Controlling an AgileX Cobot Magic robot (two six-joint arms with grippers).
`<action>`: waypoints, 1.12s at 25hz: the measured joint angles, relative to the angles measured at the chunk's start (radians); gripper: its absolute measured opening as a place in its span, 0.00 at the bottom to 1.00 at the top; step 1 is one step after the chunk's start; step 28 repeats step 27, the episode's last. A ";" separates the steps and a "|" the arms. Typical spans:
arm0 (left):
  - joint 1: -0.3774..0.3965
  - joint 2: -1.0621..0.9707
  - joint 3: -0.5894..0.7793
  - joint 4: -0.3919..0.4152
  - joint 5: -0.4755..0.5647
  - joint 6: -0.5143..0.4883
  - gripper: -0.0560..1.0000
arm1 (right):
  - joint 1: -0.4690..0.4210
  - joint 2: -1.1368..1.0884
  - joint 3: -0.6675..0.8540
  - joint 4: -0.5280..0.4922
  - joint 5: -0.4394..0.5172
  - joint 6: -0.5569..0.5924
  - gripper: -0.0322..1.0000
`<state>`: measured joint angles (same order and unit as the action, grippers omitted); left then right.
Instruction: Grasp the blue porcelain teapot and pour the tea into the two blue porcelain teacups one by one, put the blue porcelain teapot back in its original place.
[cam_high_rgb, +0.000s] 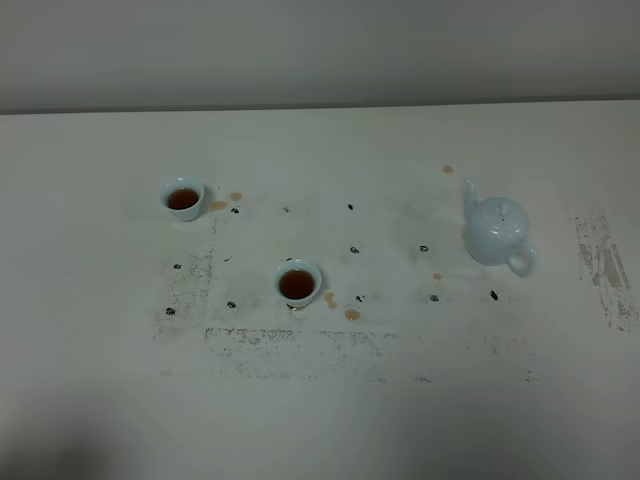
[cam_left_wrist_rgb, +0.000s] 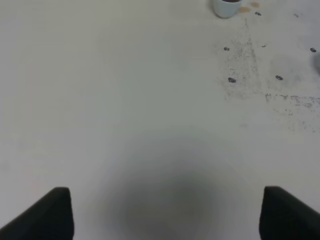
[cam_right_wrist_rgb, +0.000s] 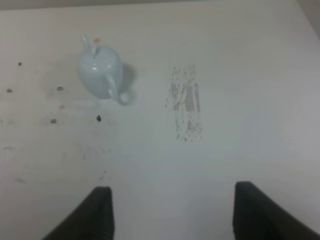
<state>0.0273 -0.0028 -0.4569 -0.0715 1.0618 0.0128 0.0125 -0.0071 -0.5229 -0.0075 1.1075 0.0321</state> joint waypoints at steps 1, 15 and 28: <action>0.000 0.000 0.000 0.000 0.000 0.000 0.74 | 0.000 0.000 0.000 0.000 0.000 0.000 0.52; 0.000 0.000 0.000 0.000 0.000 0.000 0.74 | 0.000 0.000 0.000 0.000 0.000 0.000 0.52; 0.000 0.000 0.000 0.000 0.000 0.000 0.74 | 0.000 0.000 0.000 0.000 0.000 0.000 0.52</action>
